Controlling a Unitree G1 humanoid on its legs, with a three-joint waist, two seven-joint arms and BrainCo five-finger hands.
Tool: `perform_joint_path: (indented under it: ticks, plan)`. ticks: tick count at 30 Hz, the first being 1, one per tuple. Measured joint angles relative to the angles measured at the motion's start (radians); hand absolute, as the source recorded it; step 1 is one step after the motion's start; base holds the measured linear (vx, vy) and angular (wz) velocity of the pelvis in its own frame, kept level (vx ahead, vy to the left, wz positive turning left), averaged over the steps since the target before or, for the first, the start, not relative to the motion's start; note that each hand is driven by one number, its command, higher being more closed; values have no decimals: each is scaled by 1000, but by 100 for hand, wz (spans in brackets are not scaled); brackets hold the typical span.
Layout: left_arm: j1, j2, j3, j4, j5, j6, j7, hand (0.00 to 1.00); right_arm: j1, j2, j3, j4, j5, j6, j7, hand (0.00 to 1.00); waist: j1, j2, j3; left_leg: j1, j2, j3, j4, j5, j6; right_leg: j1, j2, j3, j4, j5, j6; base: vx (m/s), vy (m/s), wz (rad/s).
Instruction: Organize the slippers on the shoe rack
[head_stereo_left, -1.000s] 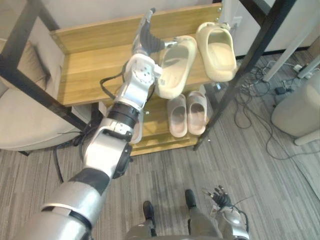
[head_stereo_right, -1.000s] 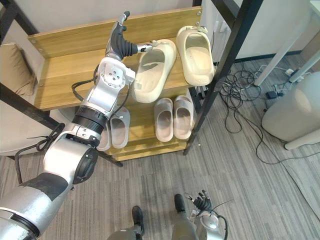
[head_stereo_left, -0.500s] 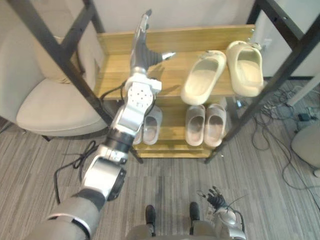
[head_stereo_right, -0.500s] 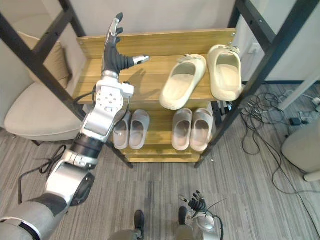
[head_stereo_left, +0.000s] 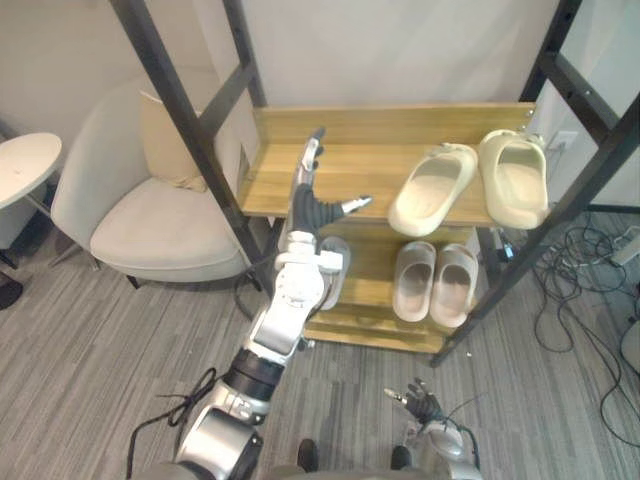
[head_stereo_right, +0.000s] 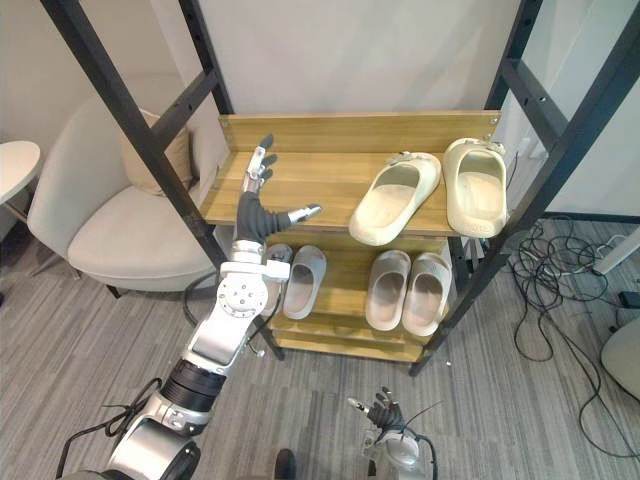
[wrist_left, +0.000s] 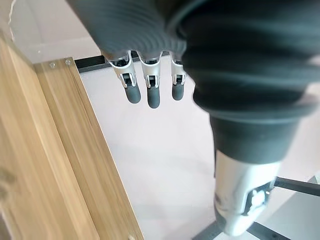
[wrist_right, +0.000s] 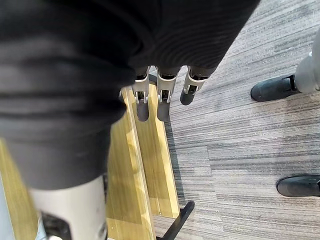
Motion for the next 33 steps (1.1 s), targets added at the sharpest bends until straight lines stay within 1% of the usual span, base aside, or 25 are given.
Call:
perform_joint_path:
  ticks: [4,11,14,18,22,27,30,33]
  plan:
    - [24,-11,-39,18,1,-1,-1,0,1,0,0,12,0,0,-16,0,-1,-4,-7,0,3,5,2,0,0,1,1,-2,0,0,0,0,0,0]
    - [25,-42,-75,120,1,-1,-4,0,-1,0,-5,12,1,0,-33,0,-6,-6,-8,4,5,32,3,0,1,-6,3,17,1,1,0,-10,0,-8]
    - [25,-55,-77,158,0,-1,-4,0,-9,0,-10,12,2,0,-37,0,-15,-6,-8,0,6,53,11,-5,2,-20,4,36,6,3,0,-6,9,-19]
    - [25,-59,-77,182,0,1,-2,0,-9,-1,-16,12,2,0,-45,0,-33,-9,-6,2,9,72,21,-14,-8,-26,7,55,9,3,0,0,4,-14]
    - [21,-68,-74,203,-1,2,0,0,-8,-2,-17,12,2,0,-57,0,-35,-10,-5,-2,12,93,21,-16,-11,-47,11,78,18,3,0,-4,4,-16]
    - [-5,-91,-73,251,-2,5,0,0,-10,-1,-19,12,2,0,-57,0,-42,-12,-4,-7,12,97,21,-16,-12,-55,12,82,20,3,0,2,1,-3]
    - [-5,-88,-61,251,-2,6,0,0,-15,9,-55,9,2,0,-57,0,-44,-18,0,-6,19,100,19,-15,-16,-50,23,82,6,10,-5,3,-8,-2]
    - [-5,-87,-43,274,-2,8,0,0,-28,11,-56,9,3,0,-58,0,-45,-27,7,4,29,103,16,-16,-24,-30,33,82,-23,22,-12,3,-16,-3]
